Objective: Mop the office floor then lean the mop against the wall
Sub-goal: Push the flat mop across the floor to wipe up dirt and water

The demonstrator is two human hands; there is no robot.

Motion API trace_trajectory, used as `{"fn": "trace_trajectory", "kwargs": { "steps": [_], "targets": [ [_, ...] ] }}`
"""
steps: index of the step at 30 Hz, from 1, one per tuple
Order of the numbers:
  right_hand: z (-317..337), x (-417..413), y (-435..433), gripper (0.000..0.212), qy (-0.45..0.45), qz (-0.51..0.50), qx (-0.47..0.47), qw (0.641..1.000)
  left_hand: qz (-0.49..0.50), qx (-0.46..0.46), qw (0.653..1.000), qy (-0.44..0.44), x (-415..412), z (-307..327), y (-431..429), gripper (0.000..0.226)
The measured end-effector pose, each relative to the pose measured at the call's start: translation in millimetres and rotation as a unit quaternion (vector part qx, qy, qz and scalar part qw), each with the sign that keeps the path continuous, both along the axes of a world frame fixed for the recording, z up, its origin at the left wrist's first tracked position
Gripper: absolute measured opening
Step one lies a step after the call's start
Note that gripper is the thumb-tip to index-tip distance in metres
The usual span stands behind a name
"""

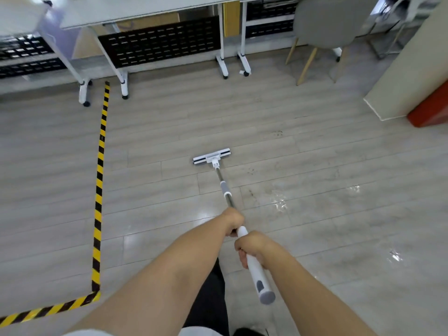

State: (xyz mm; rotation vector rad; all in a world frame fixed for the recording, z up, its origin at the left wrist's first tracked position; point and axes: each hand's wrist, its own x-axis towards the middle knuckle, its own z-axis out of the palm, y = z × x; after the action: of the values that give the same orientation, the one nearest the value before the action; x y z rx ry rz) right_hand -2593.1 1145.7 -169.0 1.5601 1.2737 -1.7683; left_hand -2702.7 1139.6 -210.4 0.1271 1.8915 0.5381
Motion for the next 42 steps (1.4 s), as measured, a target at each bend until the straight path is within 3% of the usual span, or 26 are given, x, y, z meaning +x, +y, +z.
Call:
{"fn": "trace_trajectory", "kwargs": {
  "steps": [4,10,15,17,24,31,37,42],
  "targets": [
    [10.6,19.2,-9.9,0.021,0.007,-0.014,-0.01,1.0,0.01,0.002,1.0,0.002,21.0,14.5,-13.5,0.001],
    [6.1,-8.4,-9.8,0.014,0.0,0.002,0.024,1.0,0.011,0.007,1.0,0.005,-3.8,17.2,-8.5,0.024],
    [-5.4,-47.4,-0.5,0.026,-0.019,0.017,0.024,0.999,0.0,-0.002,1.0,0.015,-43.4,0.1,3.5,0.007],
    [-13.4,-68.3,6.3,0.032,-0.021,0.009,0.019,1.0,0.005,-0.003,1.0,0.016,-63.4,-7.6,10.7,0.011],
    [-28.8,-104.4,25.4,0.01,-0.014,-0.015,-0.009,1.0,0.008,-0.001,1.0,0.016,-104.3,-29.3,29.5,0.011],
    [-41.2,-66.5,4.5,0.009,-0.027,0.002,-0.029,0.999,0.019,0.01,1.0,-0.001,-69.2,-47.4,5.0,0.029],
    [-49.6,-8.0,-47.9,0.019,-0.012,0.01,-0.024,1.0,0.004,0.007,1.0,0.007,-11.9,-49.4,-46.5,0.01],
    [-52.2,73.9,-106.9,0.023,0.004,0.038,-0.002,0.999,-0.008,0.01,1.0,0.015,71.1,-48.9,-105.6,0.011]
  ]
}}
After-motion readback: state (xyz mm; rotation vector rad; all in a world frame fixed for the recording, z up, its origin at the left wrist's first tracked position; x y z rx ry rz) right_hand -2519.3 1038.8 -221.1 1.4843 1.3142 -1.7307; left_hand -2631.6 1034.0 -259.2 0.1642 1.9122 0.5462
